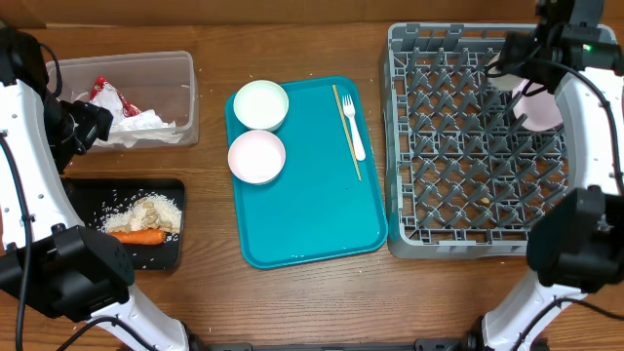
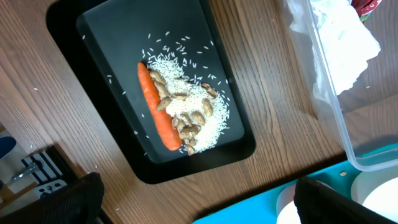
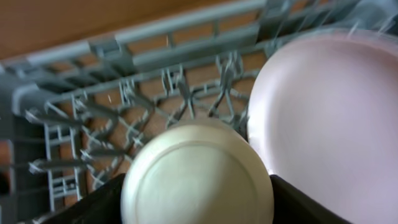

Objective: Sort waste into correct bins and load items into the dishwasher rack
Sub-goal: 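Lift the white cup and place it upside down in the rack, then move the right gripper back to the pink bowl on the tray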

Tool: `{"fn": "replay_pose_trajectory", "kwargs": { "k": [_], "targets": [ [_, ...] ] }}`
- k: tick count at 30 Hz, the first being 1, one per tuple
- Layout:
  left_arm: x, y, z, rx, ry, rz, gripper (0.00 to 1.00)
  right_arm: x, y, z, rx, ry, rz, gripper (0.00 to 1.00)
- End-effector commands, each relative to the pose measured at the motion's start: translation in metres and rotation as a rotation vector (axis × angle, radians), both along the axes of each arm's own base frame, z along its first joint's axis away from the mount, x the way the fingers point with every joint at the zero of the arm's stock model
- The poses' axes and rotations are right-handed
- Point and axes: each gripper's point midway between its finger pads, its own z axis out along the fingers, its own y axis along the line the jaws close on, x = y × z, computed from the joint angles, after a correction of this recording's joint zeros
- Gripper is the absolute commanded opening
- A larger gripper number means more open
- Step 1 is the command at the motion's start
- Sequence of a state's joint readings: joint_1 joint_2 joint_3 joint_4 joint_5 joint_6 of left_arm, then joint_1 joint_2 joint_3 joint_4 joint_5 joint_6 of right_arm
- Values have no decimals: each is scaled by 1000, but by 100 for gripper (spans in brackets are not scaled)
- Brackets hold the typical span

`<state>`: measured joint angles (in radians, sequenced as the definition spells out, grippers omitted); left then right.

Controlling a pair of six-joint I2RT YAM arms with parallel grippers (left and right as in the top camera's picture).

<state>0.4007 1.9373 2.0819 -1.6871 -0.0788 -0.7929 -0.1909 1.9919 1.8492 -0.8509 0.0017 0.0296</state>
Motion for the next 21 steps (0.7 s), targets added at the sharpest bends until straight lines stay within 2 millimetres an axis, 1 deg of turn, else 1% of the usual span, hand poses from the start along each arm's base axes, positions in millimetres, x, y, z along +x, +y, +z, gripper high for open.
{"fn": "replay_pose_trajectory", "kwargs": {
  "k": [1, 4, 5, 8, 10, 14, 16, 18, 20, 21],
  "targets": [
    [-3, -2, 9, 9, -23, -6, 100, 3, 11, -13, 45, 21, 33, 78],
    [-3, -2, 9, 9, -23, -6, 100, 4, 20, -10, 60, 14, 50, 86],
    [-3, -2, 9, 9, -23, -6, 100, 4, 23, -8, 58, 12, 56, 90],
    [-3, -2, 9, 9, -23, -6, 100, 1, 28, -1, 60, 6, 61, 94],
    [-3, -2, 9, 9, -23, -6, 100, -1, 31, 8, 68, -8, 53, 95],
    [-3, -2, 9, 9, -23, -6, 100, -6, 46, 39, 92, -71, 60, 95],
    [-3, -2, 9, 9, -23, -6, 100, -9, 65, 56, 131, -105, 106, 96],
    [-3, -2, 9, 9, -23, -6, 100, -12, 90, 72, 185, -137, 172, 96],
    [-3, -2, 9, 9, -23, -6, 100, -17, 122, 84, 246, -156, 262, 97],
    [-3, -2, 9, 9, -23, -6, 100, -20, 139, 86, 275, -155, 302, 99]
  ]
}}
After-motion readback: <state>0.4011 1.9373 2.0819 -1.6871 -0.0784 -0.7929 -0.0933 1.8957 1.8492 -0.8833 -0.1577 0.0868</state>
